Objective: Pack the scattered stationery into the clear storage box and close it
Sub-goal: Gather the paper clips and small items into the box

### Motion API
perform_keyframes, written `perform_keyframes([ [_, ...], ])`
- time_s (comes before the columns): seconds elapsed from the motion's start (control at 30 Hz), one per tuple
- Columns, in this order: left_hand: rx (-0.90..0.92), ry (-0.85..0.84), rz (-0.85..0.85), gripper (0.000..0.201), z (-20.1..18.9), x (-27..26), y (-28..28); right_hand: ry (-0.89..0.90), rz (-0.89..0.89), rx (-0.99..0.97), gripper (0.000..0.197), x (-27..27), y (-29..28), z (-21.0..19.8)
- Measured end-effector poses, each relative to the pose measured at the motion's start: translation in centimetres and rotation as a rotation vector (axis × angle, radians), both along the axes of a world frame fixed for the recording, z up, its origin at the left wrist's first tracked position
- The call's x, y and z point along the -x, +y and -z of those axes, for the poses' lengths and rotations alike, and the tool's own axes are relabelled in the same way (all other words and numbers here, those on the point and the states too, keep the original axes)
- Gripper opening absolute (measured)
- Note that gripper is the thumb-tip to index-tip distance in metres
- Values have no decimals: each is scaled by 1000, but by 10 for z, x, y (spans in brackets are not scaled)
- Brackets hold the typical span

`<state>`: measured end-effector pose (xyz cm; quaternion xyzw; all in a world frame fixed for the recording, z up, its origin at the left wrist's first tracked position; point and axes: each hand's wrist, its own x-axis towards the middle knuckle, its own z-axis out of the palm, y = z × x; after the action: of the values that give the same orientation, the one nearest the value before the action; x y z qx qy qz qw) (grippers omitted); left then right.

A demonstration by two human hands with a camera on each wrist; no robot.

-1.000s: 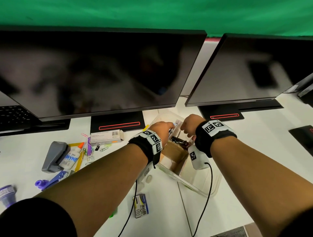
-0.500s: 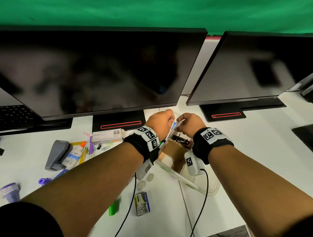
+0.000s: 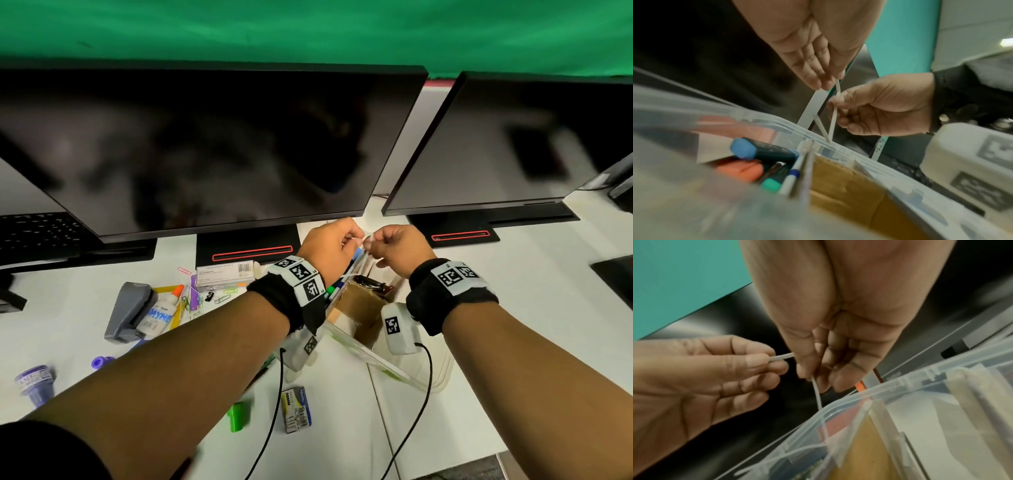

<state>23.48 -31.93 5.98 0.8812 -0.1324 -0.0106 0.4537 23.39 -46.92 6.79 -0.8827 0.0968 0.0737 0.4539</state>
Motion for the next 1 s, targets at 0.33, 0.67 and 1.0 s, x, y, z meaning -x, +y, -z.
perform_keyframes([
  [0.33, -93, 96, -157, 22, 25, -2, 92, 177, 127, 534, 37, 4, -5, 5],
  [0.67, -624, 400, -147, 29, 86, 26, 214, -23, -94, 249, 17, 14, 146, -2],
  [1.0, -615, 476, -74, 42, 106, 36, 222, 376, -248, 471, 55, 18, 222, 106],
])
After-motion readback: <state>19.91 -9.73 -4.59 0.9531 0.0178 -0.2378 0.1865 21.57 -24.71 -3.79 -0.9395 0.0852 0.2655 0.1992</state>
